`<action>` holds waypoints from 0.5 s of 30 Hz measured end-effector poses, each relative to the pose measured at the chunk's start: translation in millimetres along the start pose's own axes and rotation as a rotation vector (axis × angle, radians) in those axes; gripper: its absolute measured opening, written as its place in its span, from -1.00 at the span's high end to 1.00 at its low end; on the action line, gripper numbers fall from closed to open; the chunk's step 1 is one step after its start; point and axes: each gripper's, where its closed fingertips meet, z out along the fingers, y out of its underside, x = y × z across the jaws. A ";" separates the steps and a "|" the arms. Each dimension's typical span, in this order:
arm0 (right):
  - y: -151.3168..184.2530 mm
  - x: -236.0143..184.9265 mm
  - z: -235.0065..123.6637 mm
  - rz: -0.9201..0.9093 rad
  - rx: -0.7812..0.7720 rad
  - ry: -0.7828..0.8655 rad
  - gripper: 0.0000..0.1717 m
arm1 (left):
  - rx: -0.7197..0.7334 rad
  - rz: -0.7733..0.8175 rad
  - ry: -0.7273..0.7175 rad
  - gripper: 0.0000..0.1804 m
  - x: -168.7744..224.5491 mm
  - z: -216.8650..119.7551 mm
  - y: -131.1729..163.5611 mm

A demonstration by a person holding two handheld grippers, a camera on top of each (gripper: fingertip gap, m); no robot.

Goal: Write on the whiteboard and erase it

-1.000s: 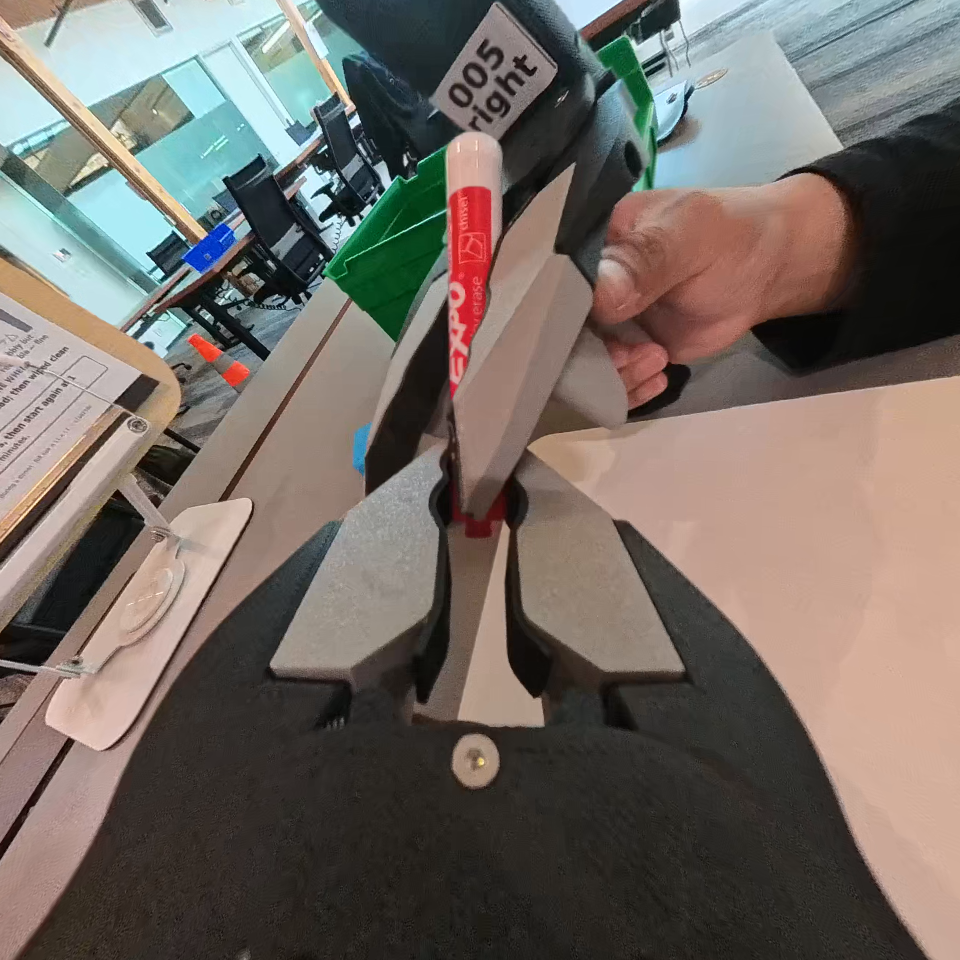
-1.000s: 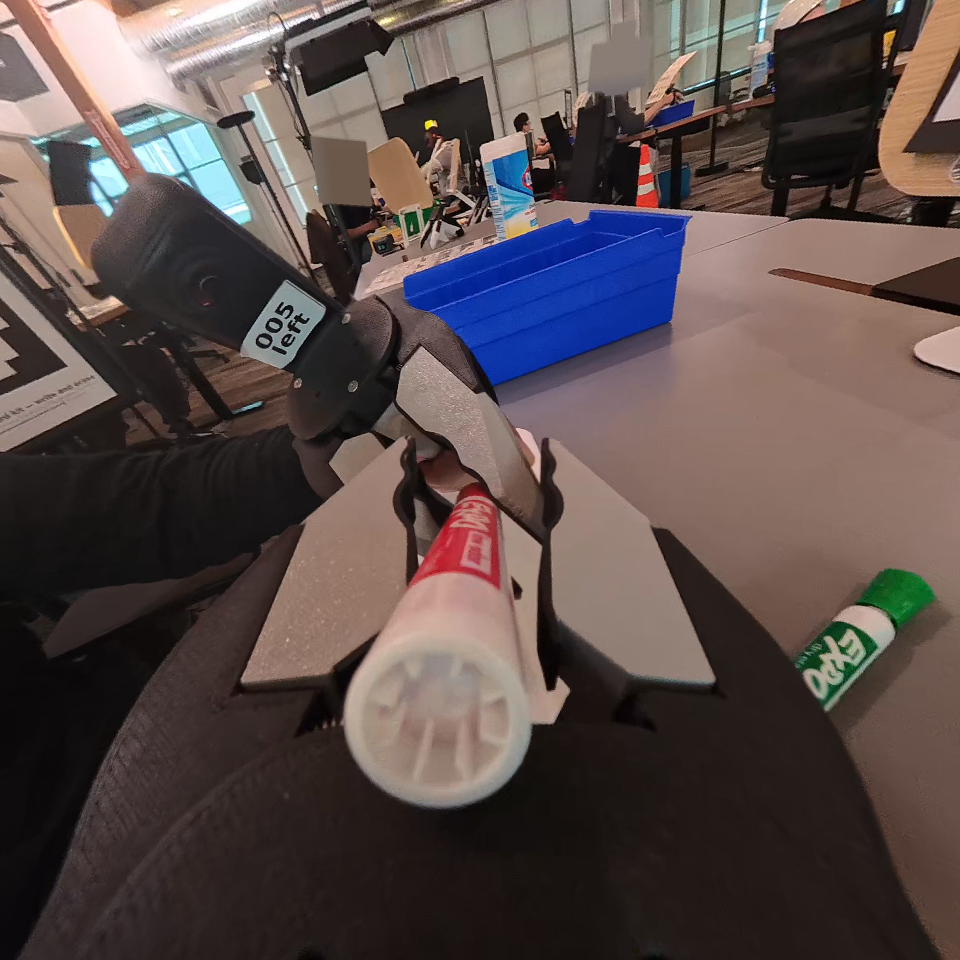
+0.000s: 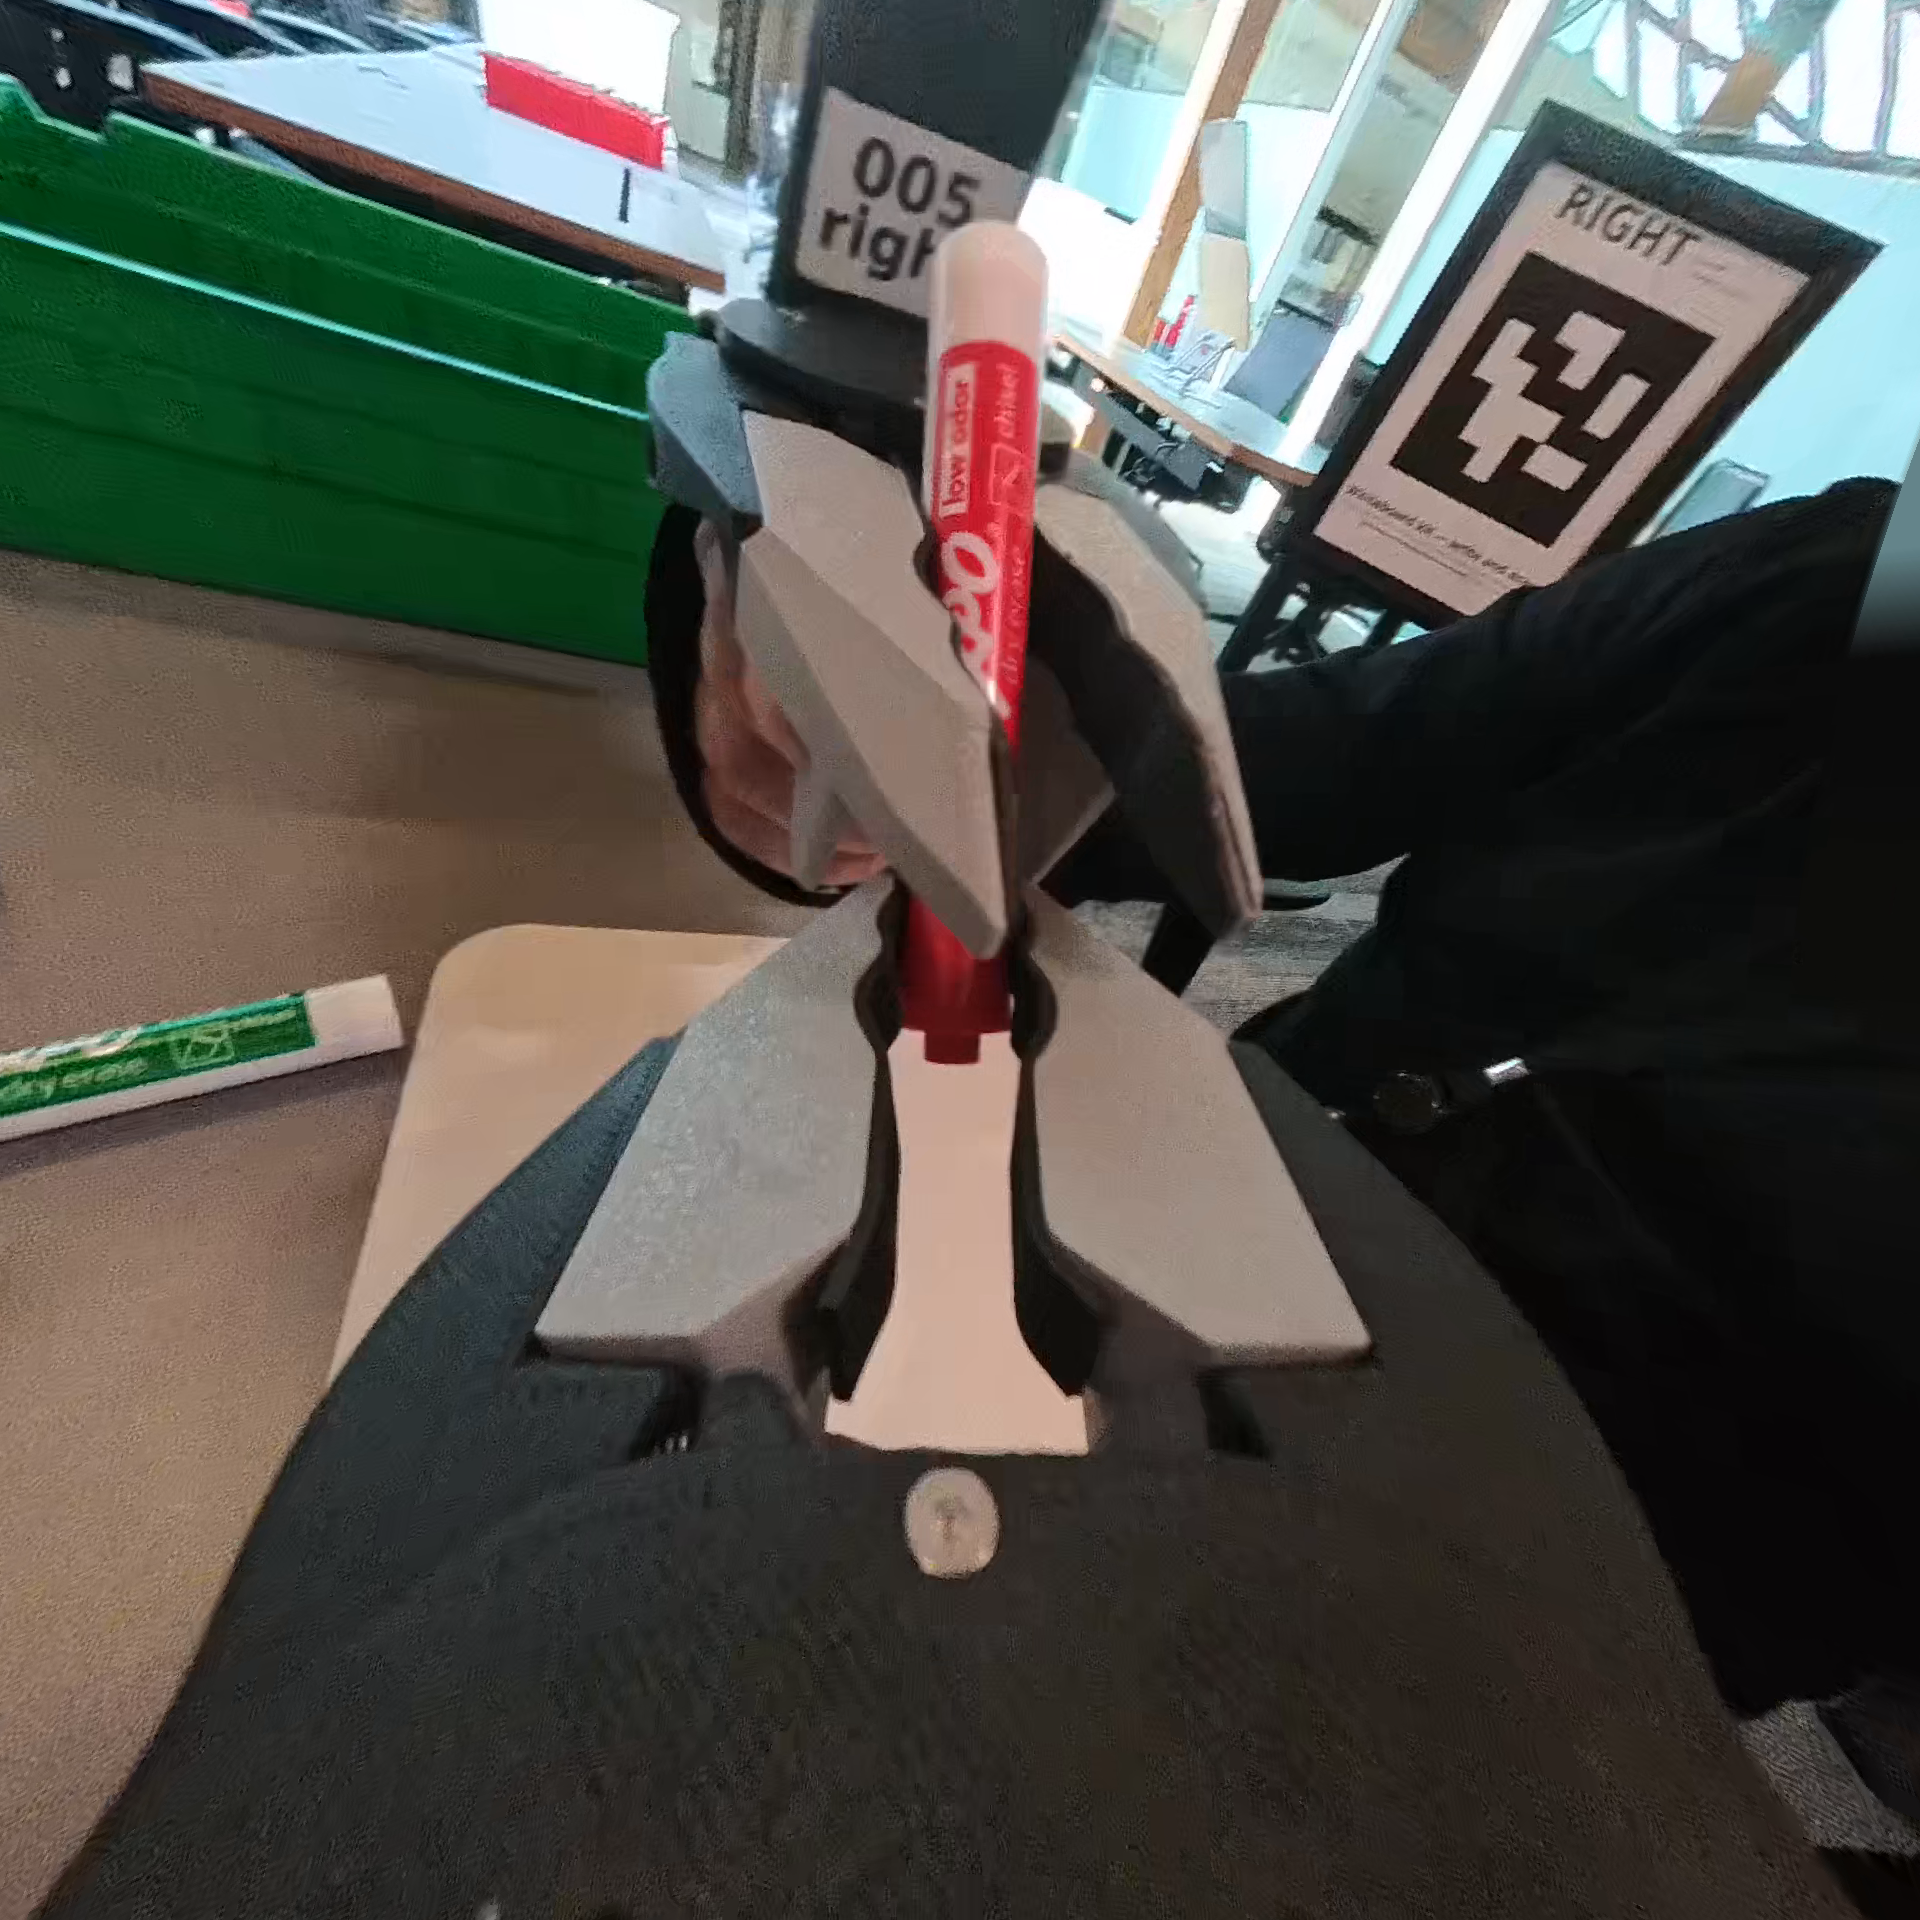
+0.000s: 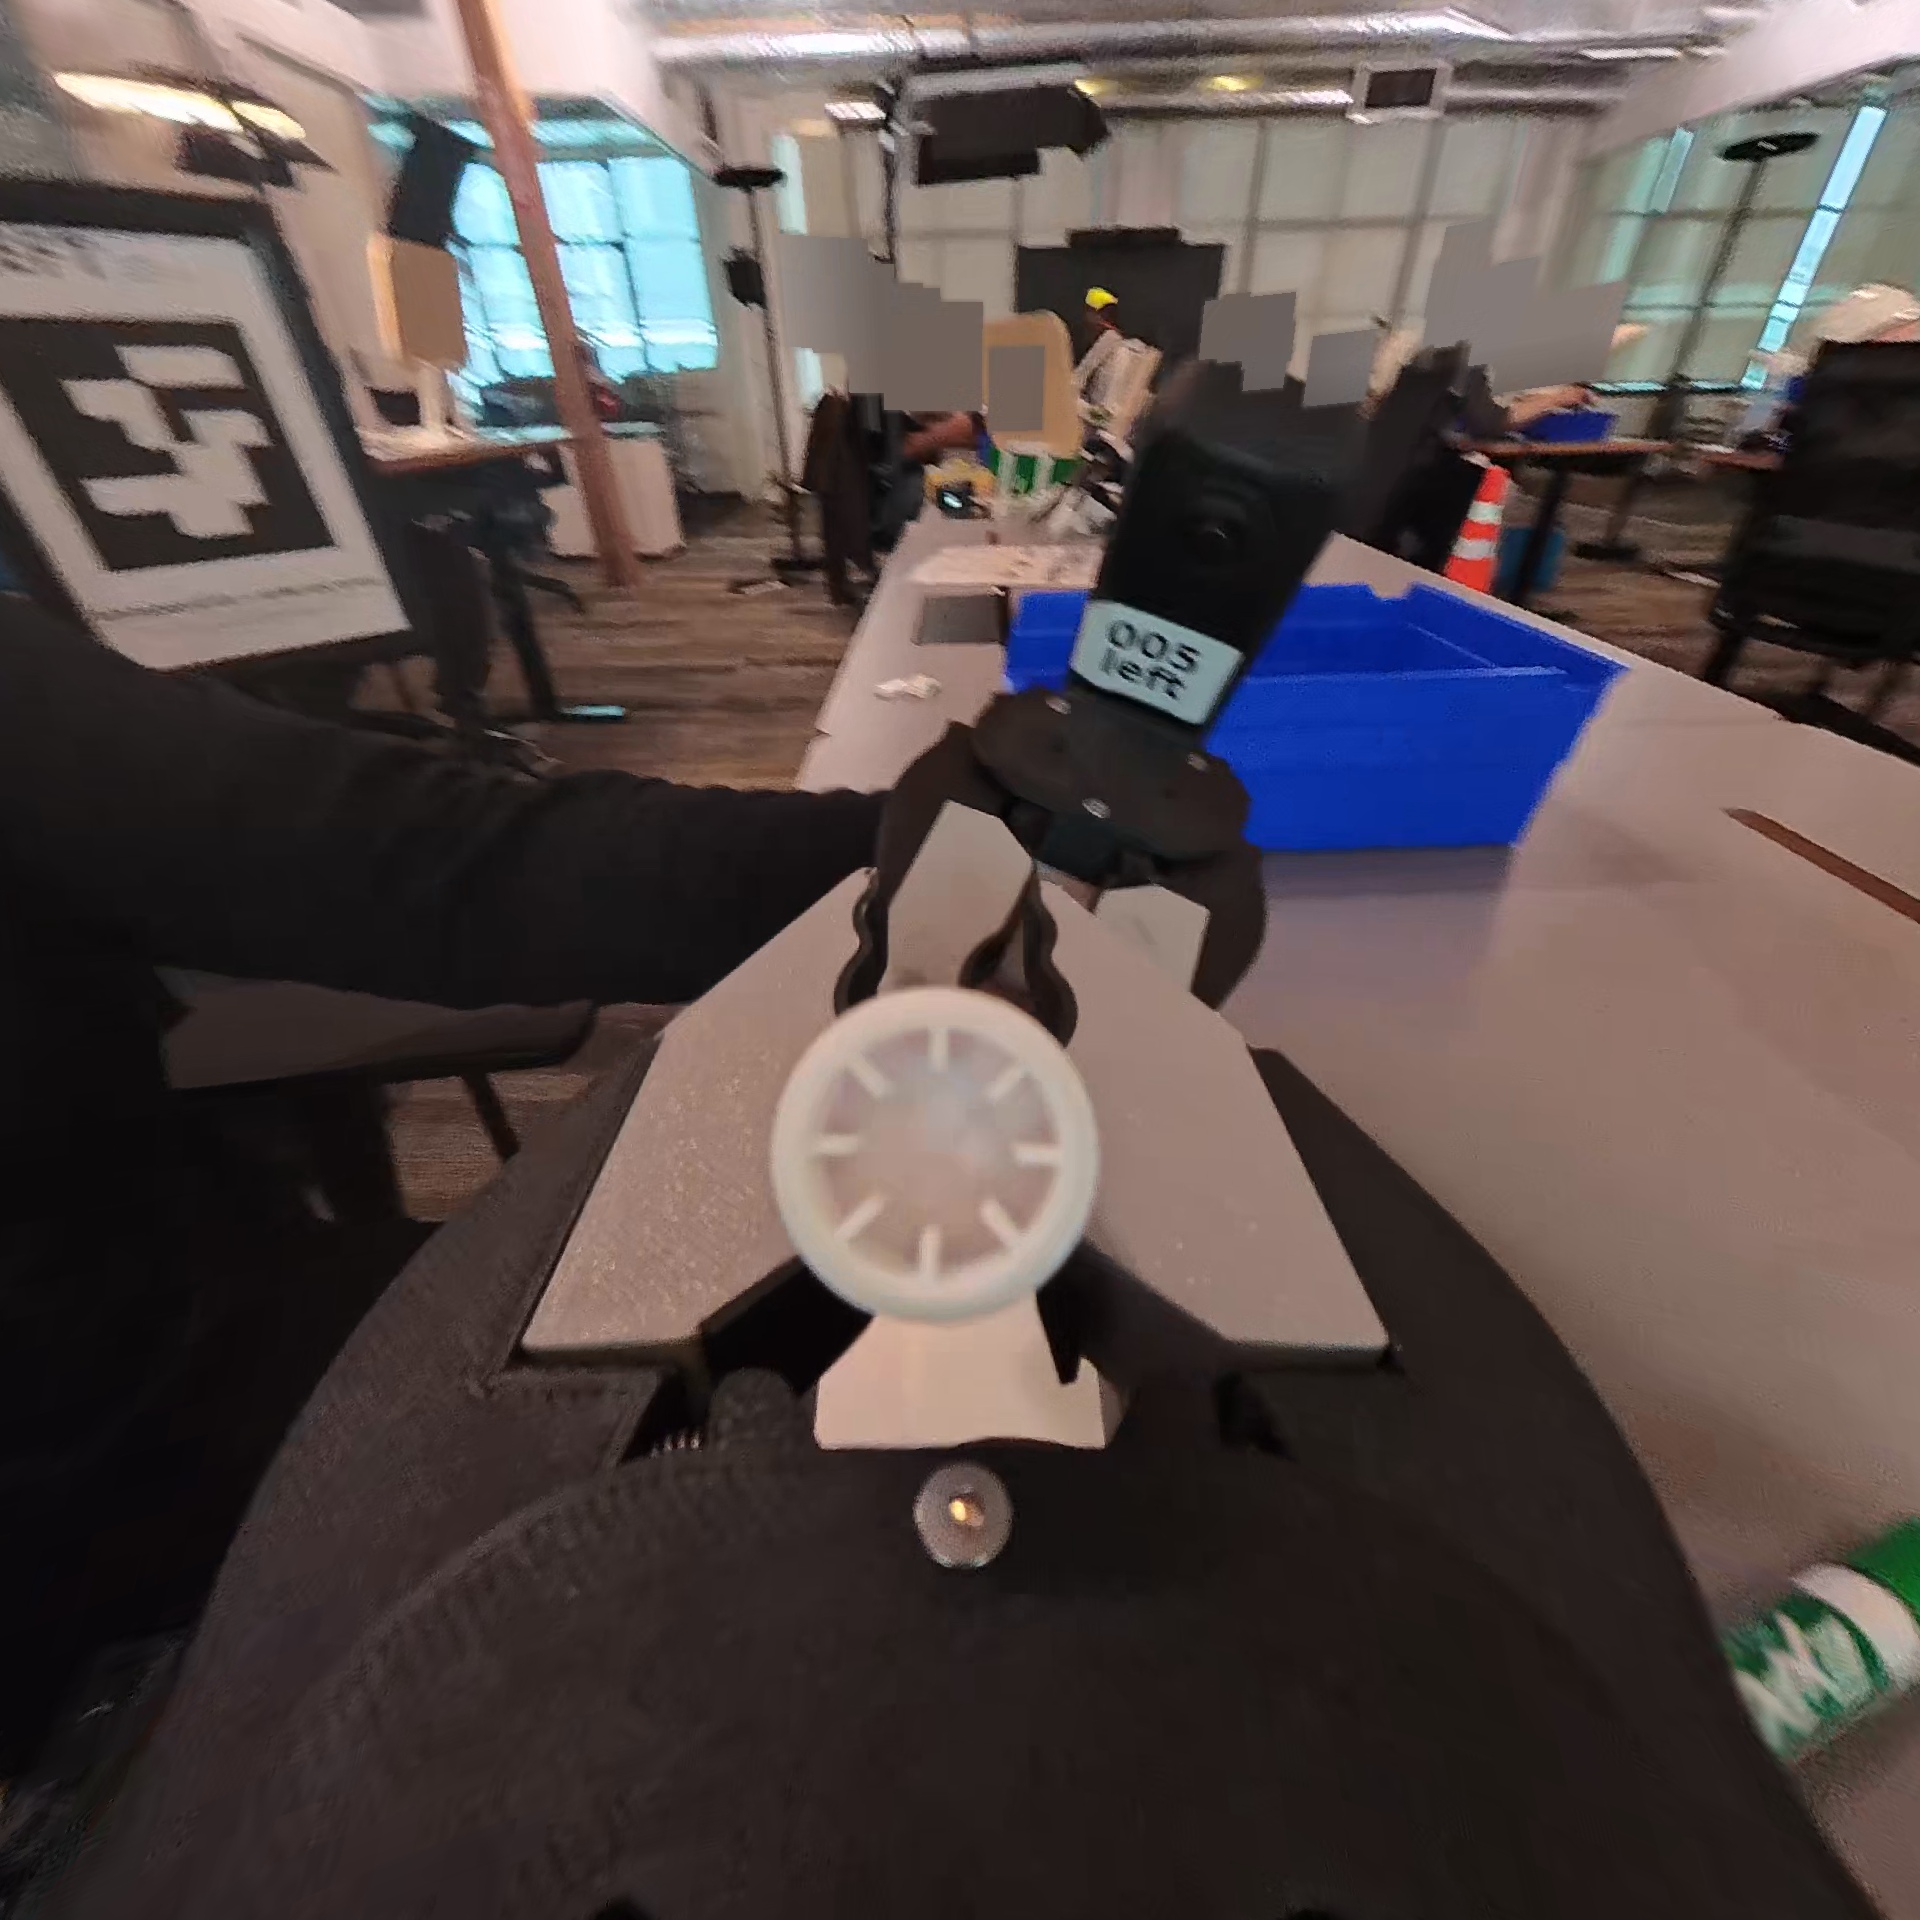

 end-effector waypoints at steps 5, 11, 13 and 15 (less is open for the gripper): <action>-5.3 -4.2 -2.5 0.018 0.034 -0.035 0.73 | 0.081 0.013 0.147 0.83 17.2 3.8 -4.9; 12.3 46.0 -12.7 0.172 -0.020 0.188 0.74 | -0.062 0.398 -0.390 0.85 -43.5 -5.0 -2.7; 20.8 56.5 -12.9 0.209 -0.046 0.237 0.73 | -0.179 0.511 -0.560 0.85 -64.0 -11.2 5.6; 18.4 62.1 -18.3 0.214 -0.024 0.272 0.73 | -0.200 0.591 -0.672 0.85 -74.0 -13.6 0.7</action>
